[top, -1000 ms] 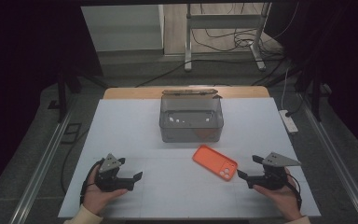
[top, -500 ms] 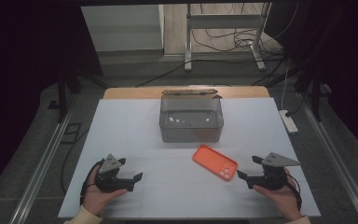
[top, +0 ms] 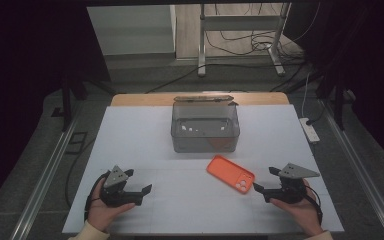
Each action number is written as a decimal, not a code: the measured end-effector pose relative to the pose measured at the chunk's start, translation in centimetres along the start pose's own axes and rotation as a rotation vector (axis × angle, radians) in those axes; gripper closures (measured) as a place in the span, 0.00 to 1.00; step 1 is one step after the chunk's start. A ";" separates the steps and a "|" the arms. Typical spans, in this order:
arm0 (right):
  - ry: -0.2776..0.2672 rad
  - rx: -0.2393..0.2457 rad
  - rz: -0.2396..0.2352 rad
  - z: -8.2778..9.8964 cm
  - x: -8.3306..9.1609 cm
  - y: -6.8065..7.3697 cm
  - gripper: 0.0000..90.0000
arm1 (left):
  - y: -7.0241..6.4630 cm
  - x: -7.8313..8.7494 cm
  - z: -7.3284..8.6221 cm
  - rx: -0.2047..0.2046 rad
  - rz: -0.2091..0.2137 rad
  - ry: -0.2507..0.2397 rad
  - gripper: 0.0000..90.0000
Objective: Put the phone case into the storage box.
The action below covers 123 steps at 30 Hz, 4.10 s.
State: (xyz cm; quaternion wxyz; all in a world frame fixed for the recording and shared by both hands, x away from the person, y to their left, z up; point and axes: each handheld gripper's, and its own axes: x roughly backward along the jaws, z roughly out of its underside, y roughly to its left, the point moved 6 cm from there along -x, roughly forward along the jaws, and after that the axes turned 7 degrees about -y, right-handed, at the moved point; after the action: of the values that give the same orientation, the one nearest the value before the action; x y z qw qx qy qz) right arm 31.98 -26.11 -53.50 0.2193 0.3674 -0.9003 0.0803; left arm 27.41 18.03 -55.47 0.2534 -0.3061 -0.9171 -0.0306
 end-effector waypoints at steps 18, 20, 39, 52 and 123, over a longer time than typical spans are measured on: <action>0.028 -0.015 -0.004 -0.5 -0.2 0.3 0.17 | -0.2 0.0 0.1 0.001 0.009 0.001 0.13; 0.040 -0.005 -0.004 -0.6 -0.3 0.5 0.17 | -0.1 0.0 0.1 0.000 0.012 0.003 0.13; 0.068 -0.006 -0.011 -3.4 -0.2 0.7 0.18 | -0.3 -0.2 -0.2 0.000 0.014 0.010 0.13; 0.144 0.008 -0.014 -5.4 -0.7 0.8 0.18 | -0.6 -0.2 -0.2 -0.002 0.022 0.013 0.14; 0.270 0.094 -0.052 -9.0 -7.1 0.7 0.15 | -0.8 -0.6 -0.2 -0.010 0.026 0.030 0.13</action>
State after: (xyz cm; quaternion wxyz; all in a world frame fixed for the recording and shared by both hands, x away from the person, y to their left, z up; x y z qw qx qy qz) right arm 39.06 -18.40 -48.70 0.3231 0.3864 -0.8479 0.1655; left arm 27.43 16.97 -55.45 0.2660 -0.3188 -0.9090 -0.0362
